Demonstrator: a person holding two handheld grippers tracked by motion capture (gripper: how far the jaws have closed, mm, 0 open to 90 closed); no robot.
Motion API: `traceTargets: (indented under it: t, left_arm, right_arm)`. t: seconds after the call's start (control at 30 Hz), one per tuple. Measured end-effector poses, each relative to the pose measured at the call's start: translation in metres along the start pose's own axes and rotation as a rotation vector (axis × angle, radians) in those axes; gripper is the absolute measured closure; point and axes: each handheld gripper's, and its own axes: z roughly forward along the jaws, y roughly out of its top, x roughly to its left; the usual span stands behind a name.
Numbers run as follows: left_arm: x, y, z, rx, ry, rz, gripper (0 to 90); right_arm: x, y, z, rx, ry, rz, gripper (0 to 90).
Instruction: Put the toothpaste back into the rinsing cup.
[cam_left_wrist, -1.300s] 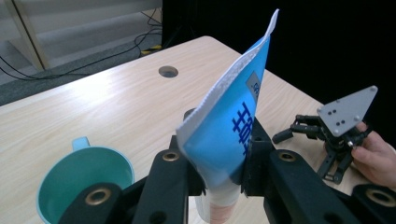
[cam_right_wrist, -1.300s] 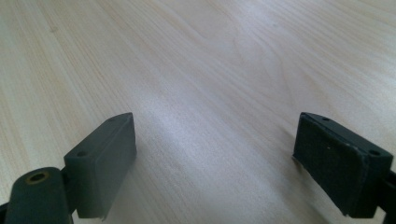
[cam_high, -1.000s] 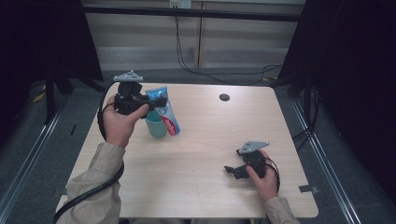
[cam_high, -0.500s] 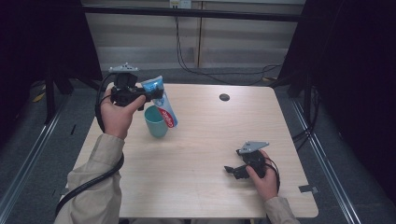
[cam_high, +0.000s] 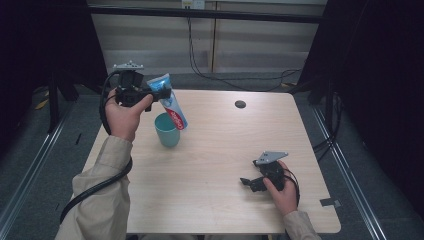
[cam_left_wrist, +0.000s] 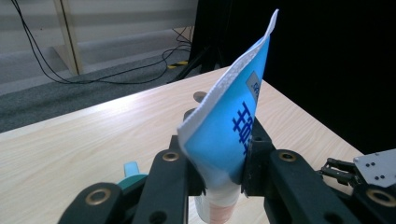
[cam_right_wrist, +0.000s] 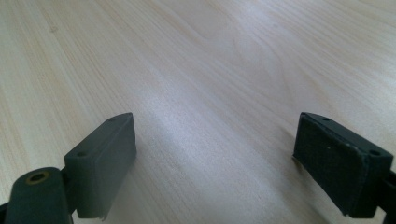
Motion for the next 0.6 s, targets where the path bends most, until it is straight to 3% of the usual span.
traceTargets:
  t: [0.6]
  left_arm:
    - [0.024, -0.006, -0.001, -0.039, 0.078, -0.049, 75.4]
  right_arm:
    - [0.0, 0.0, 0.0, -0.001, -0.001, 0.0, 12.4]
